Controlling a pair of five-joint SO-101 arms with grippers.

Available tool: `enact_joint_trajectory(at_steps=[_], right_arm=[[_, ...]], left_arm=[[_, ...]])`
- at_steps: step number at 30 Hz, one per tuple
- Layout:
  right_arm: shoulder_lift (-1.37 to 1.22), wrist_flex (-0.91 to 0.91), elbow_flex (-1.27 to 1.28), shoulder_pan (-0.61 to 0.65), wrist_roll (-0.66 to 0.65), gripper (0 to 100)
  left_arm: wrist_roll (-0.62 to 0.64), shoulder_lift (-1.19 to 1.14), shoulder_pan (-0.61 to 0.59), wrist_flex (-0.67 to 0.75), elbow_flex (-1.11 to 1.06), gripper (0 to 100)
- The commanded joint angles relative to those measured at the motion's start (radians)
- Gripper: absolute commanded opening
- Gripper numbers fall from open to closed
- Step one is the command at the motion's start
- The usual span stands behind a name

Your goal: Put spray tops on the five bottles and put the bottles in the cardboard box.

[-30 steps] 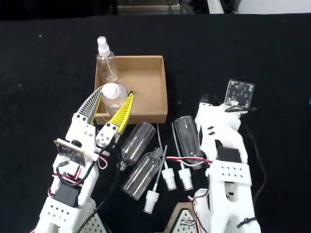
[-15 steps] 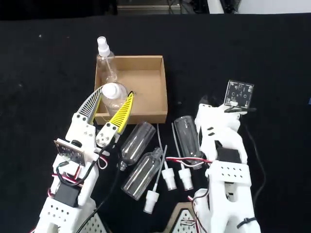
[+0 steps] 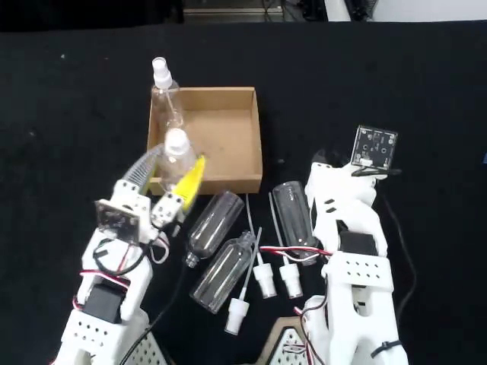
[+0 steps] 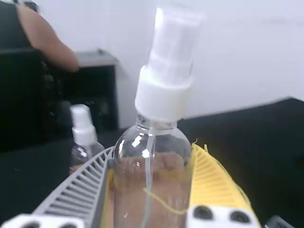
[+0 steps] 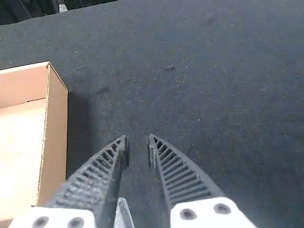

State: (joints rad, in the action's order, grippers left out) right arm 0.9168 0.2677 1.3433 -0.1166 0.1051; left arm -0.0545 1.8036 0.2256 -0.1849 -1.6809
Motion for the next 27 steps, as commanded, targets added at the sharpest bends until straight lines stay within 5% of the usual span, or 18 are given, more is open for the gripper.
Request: enact_joint_trajectory(at_steps=[1, 19, 27], right_arm=[[0.018, -0.032, -0.005, -0.009, 0.003, 4.7], [0.018, -0.032, -0.004, -0.009, 0.003, 4.7], [0.022, -0.032, 0.012, 0.035, 0.002, 4.7]], left_arm=[[0.005, 0.017, -0.124, 0.161, -0.018, 4], [0.006, 0.009, -0.467, 0.474, 0.019, 4], [0.006, -0.353, -0.484, 0.482, 0.278, 4]])
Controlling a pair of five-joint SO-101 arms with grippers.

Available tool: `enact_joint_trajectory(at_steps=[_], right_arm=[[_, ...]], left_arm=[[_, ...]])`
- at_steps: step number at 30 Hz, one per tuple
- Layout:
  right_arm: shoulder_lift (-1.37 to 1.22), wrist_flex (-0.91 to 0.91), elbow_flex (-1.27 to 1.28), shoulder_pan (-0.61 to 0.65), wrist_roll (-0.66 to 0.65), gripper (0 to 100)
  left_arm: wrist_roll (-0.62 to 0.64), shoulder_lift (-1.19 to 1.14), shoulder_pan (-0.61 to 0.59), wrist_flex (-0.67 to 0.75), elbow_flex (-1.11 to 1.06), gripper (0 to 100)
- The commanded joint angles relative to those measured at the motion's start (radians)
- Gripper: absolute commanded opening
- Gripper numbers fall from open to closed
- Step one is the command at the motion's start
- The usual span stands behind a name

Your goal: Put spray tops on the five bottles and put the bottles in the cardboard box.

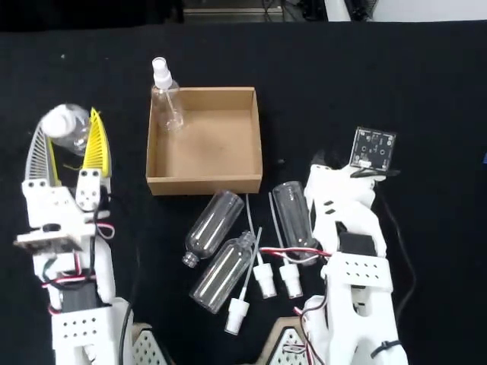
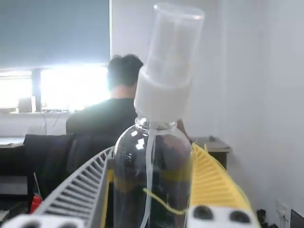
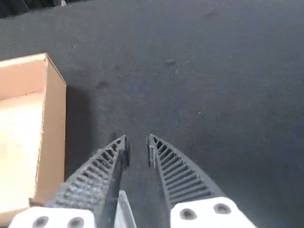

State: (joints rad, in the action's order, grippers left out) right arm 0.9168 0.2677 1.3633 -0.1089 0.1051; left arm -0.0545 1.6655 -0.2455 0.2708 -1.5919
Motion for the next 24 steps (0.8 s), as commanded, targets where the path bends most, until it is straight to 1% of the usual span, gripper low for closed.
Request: enact_joint_trajectory(at_steps=[1, 5, 8, 9, 10, 13, 15, 16, 19, 24], right_arm=[[0.022, -0.032, -0.008, 0.026, 0.002, 4.7], [0.022, -0.032, -0.008, 0.025, 0.002, 4.7], [0.022, -0.032, -0.008, 0.025, 0.002, 4.7], [0.022, -0.032, -0.008, 0.025, 0.002, 4.7], [0.022, -0.032, -0.008, 0.025, 0.002, 4.7], [0.022, -0.032, -0.008, 0.025, 0.002, 4.7], [0.022, -0.034, -0.008, 0.025, 0.002, 4.7], [0.022, -0.040, -0.008, 0.025, 0.002, 4.7], [0.018, -0.074, -0.001, 0.023, 0.002, 4.7], [0.018, -0.077, -0.001, 0.023, 0.002, 4.7]], left_arm=[[0.006, -0.287, -0.013, 0.026, 0.226, 4], [0.006, -0.557, -0.005, 0.028, 0.358, 4], [0.011, -0.717, -0.004, 0.028, 0.438, 4], [0.032, -0.752, -0.004, 0.028, 0.453, 4], [0.072, -0.775, -0.004, 0.028, 0.464, 4], [0.256, -0.809, -0.004, 0.021, 0.466, 4], [0.333, -0.825, -0.004, 0.021, 0.466, 4], [0.348, -0.830, 0.002, 0.021, 0.466, 4], [0.331, -0.844, 0.056, 0.028, 0.441, 4], [0.224, -0.858, 0.208, 0.034, 0.389, 4]])
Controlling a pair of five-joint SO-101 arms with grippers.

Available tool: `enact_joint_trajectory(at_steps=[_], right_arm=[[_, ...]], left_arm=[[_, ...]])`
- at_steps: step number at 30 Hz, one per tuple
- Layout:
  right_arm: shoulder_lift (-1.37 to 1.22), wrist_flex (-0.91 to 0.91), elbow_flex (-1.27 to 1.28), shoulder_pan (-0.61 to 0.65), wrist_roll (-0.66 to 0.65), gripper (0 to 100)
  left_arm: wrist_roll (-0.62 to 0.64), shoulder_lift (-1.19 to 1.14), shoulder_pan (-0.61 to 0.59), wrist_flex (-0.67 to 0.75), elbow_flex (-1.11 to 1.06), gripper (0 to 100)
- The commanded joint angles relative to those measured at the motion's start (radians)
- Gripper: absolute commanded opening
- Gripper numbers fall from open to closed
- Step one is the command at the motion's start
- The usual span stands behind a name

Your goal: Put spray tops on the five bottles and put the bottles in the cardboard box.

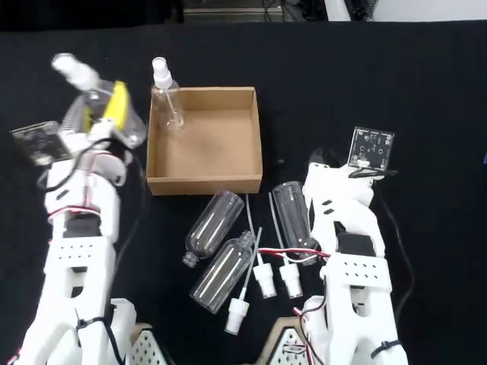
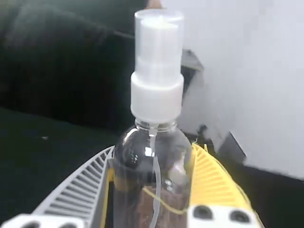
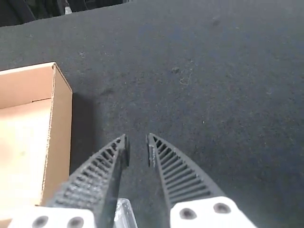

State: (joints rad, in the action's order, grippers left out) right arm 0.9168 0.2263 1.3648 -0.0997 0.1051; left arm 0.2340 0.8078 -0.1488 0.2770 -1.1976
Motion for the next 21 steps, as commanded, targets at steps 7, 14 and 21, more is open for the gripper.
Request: enact_joint_trajectory(at_steps=[7, 14, 21], right_arm=[[0.018, -0.034, -0.002, 0.014, 0.002, 4.7], [0.018, -0.032, -0.002, 0.014, 0.002, 4.7], [0.022, -0.038, 0.008, 0.014, 0.002, 4.7]], left_arm=[[-0.080, -0.005, 0.182, 0.330, -0.153, 4], [-0.080, -0.178, 0.186, 0.339, -0.056, 4], [-0.081, -0.393, 0.186, 0.493, 0.021, 4]])
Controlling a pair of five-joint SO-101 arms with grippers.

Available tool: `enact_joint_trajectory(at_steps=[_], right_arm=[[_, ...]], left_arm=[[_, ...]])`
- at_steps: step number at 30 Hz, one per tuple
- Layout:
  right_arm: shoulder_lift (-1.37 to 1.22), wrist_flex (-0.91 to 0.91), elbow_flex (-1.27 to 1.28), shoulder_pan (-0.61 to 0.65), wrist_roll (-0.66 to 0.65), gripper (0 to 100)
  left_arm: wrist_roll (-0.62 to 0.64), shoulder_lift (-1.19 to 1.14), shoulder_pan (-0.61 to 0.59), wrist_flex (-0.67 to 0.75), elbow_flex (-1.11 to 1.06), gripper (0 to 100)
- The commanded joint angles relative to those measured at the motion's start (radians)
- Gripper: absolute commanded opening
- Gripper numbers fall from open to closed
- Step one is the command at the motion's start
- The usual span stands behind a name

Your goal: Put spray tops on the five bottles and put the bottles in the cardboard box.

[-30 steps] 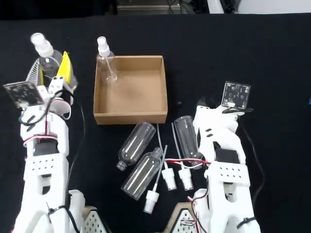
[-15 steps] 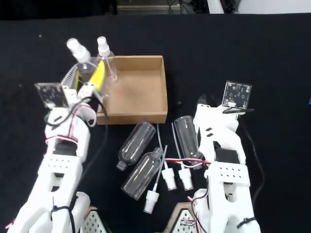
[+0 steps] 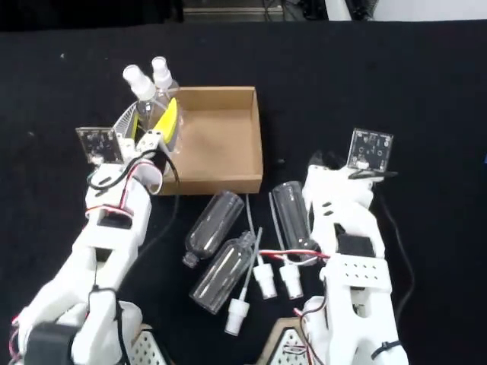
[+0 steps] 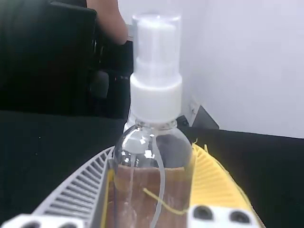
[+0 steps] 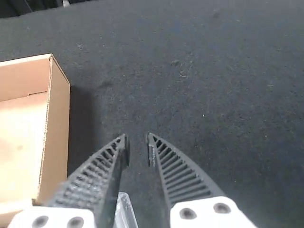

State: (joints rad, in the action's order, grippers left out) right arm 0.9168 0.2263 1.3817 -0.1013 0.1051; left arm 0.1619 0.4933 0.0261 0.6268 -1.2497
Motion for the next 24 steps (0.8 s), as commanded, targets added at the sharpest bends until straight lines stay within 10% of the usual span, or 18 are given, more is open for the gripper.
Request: enact_joint_trajectory(at_steps=[1, 24], right_arm=[[0.022, -0.038, -0.010, 0.015, 0.002, 4.7], [0.022, -0.038, -0.012, 0.015, 0.002, 4.7]], left_arm=[[-0.009, -0.103, 0.013, 0.180, 0.068, 4], [-0.153, -0.598, 0.033, 0.629, 0.122, 4]])
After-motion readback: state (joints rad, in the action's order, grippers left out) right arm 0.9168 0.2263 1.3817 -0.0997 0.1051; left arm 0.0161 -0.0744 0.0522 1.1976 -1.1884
